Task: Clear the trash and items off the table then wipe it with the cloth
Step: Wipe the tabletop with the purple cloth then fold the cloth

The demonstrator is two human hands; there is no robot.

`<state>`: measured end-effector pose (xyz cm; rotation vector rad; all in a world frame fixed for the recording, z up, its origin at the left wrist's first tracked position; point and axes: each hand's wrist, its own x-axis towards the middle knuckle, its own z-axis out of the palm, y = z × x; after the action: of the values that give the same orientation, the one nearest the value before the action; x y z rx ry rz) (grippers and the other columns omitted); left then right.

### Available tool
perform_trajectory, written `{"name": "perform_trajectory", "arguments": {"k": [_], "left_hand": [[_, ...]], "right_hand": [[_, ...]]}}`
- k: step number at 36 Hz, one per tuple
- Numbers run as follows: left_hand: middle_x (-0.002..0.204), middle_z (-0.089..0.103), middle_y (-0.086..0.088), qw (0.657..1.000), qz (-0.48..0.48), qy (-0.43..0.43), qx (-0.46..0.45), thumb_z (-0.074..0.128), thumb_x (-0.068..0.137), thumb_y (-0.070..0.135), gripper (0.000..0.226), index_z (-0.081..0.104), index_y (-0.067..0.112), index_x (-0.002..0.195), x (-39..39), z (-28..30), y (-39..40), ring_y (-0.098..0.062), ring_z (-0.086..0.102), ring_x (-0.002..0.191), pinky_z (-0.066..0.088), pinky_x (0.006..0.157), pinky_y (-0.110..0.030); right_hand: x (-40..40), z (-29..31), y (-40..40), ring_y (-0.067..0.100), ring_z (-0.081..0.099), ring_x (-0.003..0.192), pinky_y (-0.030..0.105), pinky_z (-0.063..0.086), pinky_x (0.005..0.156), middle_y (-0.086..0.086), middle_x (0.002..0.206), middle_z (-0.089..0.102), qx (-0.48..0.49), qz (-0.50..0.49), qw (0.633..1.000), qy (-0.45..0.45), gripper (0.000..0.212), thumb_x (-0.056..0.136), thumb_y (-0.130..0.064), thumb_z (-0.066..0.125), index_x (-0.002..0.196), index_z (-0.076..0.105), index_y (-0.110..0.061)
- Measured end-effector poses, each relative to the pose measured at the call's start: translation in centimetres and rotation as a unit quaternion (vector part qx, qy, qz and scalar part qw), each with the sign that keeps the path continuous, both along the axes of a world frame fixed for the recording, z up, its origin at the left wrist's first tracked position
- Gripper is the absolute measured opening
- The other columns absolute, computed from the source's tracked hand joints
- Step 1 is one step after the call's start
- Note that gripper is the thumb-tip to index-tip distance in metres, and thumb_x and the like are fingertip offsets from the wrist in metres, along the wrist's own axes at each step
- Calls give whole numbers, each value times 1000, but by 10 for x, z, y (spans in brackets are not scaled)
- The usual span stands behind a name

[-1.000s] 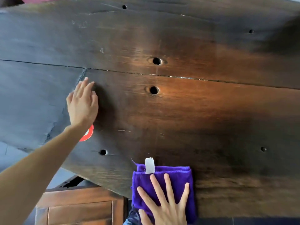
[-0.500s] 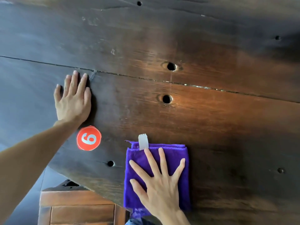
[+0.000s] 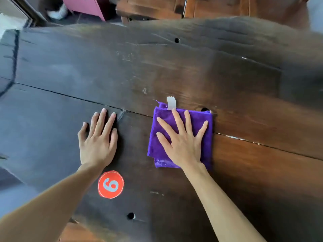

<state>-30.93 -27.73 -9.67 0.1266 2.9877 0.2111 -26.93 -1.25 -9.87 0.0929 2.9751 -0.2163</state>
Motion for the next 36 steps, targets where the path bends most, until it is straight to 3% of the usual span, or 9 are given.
{"name": "perform_trajectory", "arguments": {"k": [7,16,26,32,36], "left_hand": [[170,19,8,1000,6,-3,-1,26,105,43,56,31,36,161,0,-3,-3,-14,14,158,14,125,-46],[166,34,1,1000,10,30,-3,32,102,40,56,44,28,156,1,-6,-1,-20,25,155,22,123,-50],[165,37,-2,999,12,35,3,32,101,39,57,46,25,154,-3,-4,0,-21,22,155,13,125,-44],[166,34,0,999,1,43,-1,32,103,39,56,42,28,156,-3,-10,-3,-21,22,156,13,126,-45],[168,30,1,999,-9,36,-9,31,104,41,56,38,30,158,-3,-12,-5,-20,20,158,13,126,-46]], "right_hand": [[-92,-2,35,29,10,157,84,2,107,-9,169,16,16,-23,999,15,53,100,-69,23,151,23,-60],[-211,-1,83,30,1,157,85,-3,106,-10,169,11,1,-60,998,21,53,98,-72,17,150,18,-61],[-317,6,133,31,-1,157,83,-8,107,-9,169,10,0,-81,996,23,55,97,-73,15,150,17,-59],[-350,13,141,33,1,157,84,-6,107,-4,169,16,6,-114,993,22,58,97,-71,13,152,21,-54],[-342,12,126,34,-6,157,85,-7,105,-3,171,6,16,-114,993,13,58,97,-70,10,153,9,-57]]}}
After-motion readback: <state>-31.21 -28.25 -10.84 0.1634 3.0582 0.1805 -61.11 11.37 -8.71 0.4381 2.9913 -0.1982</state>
